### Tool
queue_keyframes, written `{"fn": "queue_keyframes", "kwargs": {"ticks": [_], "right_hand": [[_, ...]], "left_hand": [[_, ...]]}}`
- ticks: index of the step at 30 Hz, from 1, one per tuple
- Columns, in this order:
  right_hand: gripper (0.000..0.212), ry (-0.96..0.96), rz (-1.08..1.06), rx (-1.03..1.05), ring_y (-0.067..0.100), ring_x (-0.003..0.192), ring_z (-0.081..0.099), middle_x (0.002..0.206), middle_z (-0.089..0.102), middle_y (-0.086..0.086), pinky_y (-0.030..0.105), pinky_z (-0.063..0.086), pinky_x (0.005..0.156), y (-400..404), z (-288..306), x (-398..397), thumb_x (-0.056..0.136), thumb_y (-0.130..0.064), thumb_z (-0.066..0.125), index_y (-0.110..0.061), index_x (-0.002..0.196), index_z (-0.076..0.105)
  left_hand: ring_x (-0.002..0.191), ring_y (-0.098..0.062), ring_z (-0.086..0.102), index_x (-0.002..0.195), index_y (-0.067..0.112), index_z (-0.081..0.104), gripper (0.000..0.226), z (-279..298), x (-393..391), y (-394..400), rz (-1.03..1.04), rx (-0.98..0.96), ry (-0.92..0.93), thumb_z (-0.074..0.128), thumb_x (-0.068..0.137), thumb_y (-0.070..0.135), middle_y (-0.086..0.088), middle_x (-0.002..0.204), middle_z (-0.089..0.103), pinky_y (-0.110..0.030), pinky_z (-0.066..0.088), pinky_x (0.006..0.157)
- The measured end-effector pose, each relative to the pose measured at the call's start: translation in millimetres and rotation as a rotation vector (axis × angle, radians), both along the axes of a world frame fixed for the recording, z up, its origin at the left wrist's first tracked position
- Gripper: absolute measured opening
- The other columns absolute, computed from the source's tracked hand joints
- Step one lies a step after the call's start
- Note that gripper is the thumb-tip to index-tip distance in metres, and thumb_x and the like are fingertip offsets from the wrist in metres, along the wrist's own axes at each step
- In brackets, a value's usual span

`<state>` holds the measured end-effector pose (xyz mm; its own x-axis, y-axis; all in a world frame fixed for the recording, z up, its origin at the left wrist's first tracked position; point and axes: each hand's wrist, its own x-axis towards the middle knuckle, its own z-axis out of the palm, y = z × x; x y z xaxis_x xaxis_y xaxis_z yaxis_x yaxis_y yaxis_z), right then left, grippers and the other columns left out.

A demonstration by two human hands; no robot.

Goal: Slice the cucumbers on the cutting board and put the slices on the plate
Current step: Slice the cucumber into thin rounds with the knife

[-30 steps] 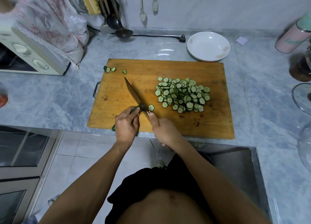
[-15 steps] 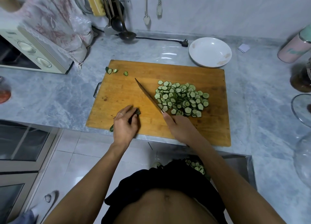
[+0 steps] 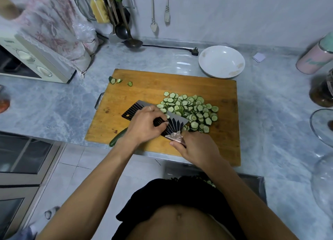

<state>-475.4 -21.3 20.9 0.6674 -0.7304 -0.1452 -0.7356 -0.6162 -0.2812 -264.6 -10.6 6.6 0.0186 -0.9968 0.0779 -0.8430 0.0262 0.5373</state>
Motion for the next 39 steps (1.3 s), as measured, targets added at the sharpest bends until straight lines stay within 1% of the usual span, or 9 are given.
{"fn": "queue_keyframes", "kwargs": {"ticks": [6,11,15,19,22,27,31,34,39], "right_hand": [[0.047,-0.008,-0.002,0.000,0.025,0.073,0.063,0.074,0.055,0.000,0.032,0.032,0.055,-3.8,-7.8,-14.6,0.099,-0.061,0.035,-0.017,0.086,0.044],[0.046,-0.048,-0.049,0.010,0.025,0.071,0.061,0.070,0.049,-0.004,0.032,0.032,0.055,-4.7,-11.9,-25.5,0.097,-0.061,0.040,-0.018,0.082,0.044],[0.049,-0.173,-0.186,0.181,0.020,0.059,0.048,0.062,0.042,-0.005,0.033,0.028,0.050,-4.4,-19.1,-24.2,0.095,-0.061,0.045,-0.020,0.069,0.042],[0.054,-0.333,-0.239,0.326,0.013,0.048,0.034,0.054,0.035,-0.003,0.031,0.021,0.048,-4.6,-15.3,-15.7,0.098,-0.055,0.044,-0.018,0.060,0.036],[0.062,-0.432,-0.258,0.454,0.017,0.048,0.038,0.056,0.041,0.005,0.032,0.027,0.053,-5.1,-8.6,-2.5,0.100,-0.055,0.039,-0.007,0.062,0.044],[0.069,-0.503,-0.347,0.721,0.022,0.051,0.051,0.062,0.054,0.010,0.032,0.042,0.051,-0.5,2.5,22.9,0.101,-0.053,0.039,0.011,0.085,0.061],[0.071,-0.437,-0.309,0.704,0.024,0.054,0.048,0.066,0.050,0.014,0.036,0.040,0.055,2.0,-1.7,34.9,0.101,-0.054,0.039,0.013,0.088,0.059],[0.066,-0.397,-0.262,0.666,0.025,0.054,0.047,0.063,0.049,0.014,0.041,0.040,0.054,8.7,-1.4,38.1,0.102,-0.052,0.038,0.005,0.074,0.055],[0.056,-0.299,-0.183,0.535,0.014,0.056,0.043,0.061,0.045,0.002,0.029,0.027,0.048,22.2,1.0,39.6,0.102,-0.053,0.036,-0.015,0.061,0.040]], "left_hand": [[0.127,-0.023,0.053,0.126,0.021,0.066,0.033,-5.1,-13.1,-35.4,-0.005,0.178,-0.060,0.060,0.095,0.028,-0.001,0.140,0.056,-0.032,0.041,0.106],[0.117,-0.018,0.058,0.116,0.015,0.072,0.025,2.4,-24.3,-20.4,0.099,-0.057,0.104,0.062,0.093,0.017,-0.002,0.123,0.066,-0.030,0.044,0.103],[0.100,-0.007,0.061,0.105,0.011,0.076,0.019,7.0,-24.0,5.2,0.323,-0.317,0.230,0.062,0.091,0.008,0.001,0.106,0.071,-0.013,0.044,0.088],[0.098,-0.012,0.062,0.100,0.010,0.076,0.020,-16.2,-3.9,44.8,0.592,-0.368,0.242,0.060,0.089,0.007,-0.001,0.100,0.071,-0.022,0.050,0.085],[0.105,-0.021,0.061,0.106,0.011,0.074,0.022,-46.0,26.7,59.5,0.510,-0.138,0.112,0.065,0.086,0.016,-0.004,0.110,0.069,-0.040,0.051,0.092],[0.107,-0.029,0.057,0.122,0.012,0.063,0.035,-70.1,49.5,58.8,0.345,0.009,-0.017,0.068,0.090,0.025,-0.010,0.119,0.063,-0.035,0.048,0.086],[0.105,-0.028,0.060,0.120,0.015,0.067,0.029,-77.3,44.8,57.5,0.431,-0.074,0.007,0.066,0.092,0.019,-0.005,0.116,0.065,-0.033,0.050,0.079],[0.103,-0.023,0.060,0.119,0.016,0.070,0.029,-83.1,33.8,59.7,0.469,-0.125,0.017,0.064,0.091,0.016,-0.003,0.117,0.066,-0.035,0.054,0.076],[0.099,-0.018,0.063,0.109,0.015,0.076,0.026,-88.5,22.4,63.2,0.514,-0.196,0.042,0.059,0.089,0.018,-0.003,0.120,0.068,-0.028,0.053,0.073]]}}
